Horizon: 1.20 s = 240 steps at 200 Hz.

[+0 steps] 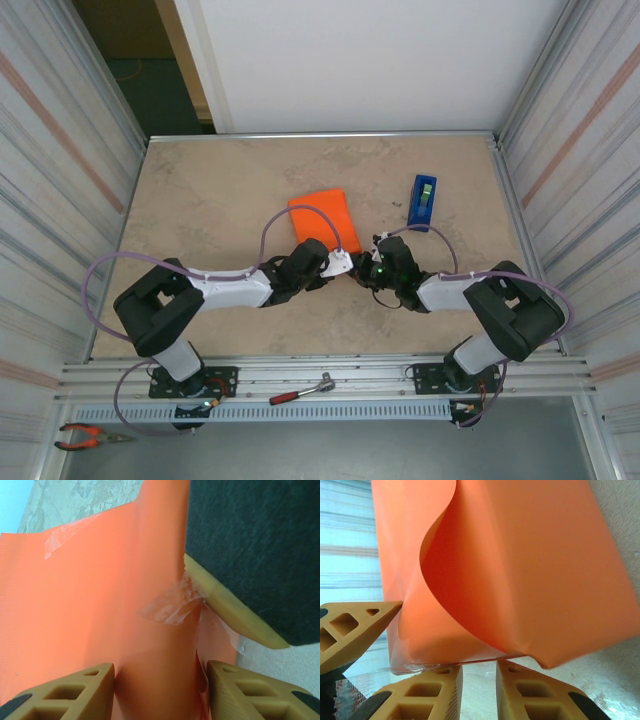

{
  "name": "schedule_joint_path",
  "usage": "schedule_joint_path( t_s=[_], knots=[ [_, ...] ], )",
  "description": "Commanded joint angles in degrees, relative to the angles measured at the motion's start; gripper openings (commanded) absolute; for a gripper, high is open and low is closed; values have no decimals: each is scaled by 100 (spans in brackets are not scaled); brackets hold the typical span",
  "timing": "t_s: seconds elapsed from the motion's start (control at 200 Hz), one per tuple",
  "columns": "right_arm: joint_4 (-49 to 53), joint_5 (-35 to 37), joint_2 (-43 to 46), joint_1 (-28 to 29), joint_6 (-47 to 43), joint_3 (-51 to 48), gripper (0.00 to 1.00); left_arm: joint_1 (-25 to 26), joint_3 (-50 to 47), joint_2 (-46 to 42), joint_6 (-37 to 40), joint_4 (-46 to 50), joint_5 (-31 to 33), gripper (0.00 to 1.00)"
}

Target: Wrap the gift box in paper

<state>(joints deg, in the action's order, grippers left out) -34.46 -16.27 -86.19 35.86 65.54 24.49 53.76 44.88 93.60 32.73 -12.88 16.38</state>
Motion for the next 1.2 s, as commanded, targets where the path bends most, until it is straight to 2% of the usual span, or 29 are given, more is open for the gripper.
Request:
schedule_joint_path(
  t_s=[0.0, 0.261, 0.481, 0.566, 0.621, 0.651, 0.902, 1.197],
  knots=[
    [19, 29, 128, -59, -90, -47, 23, 105, -144, 193, -114, 316, -257, 49],
    [95, -7, 372, -179, -104, -254, 23, 101, -145, 185, -109, 313, -257, 49],
    [678, -66, 1053, -385, -323, -480, 24, 102, -139, 185, -109, 313, -250, 49],
    [846, -160, 1228, -397, -439, -456, 16, 101, -150, 180, -109, 313, -255, 49],
    [826, -244, 1269, -400, -484, -473, 5, 101, -151, 176, -121, 313, -251, 49],
    [787, -300, 1255, -402, -489, -468, 0, 103, -150, 169, -118, 313, -250, 49],
    [127, -625, 704, -198, -459, -266, 0, 103, -155, 167, -118, 304, -251, 49],
    [-456, -675, 152, -53, -236, -31, 0, 109, -159, 167, -118, 300, -241, 49]
  ],
)
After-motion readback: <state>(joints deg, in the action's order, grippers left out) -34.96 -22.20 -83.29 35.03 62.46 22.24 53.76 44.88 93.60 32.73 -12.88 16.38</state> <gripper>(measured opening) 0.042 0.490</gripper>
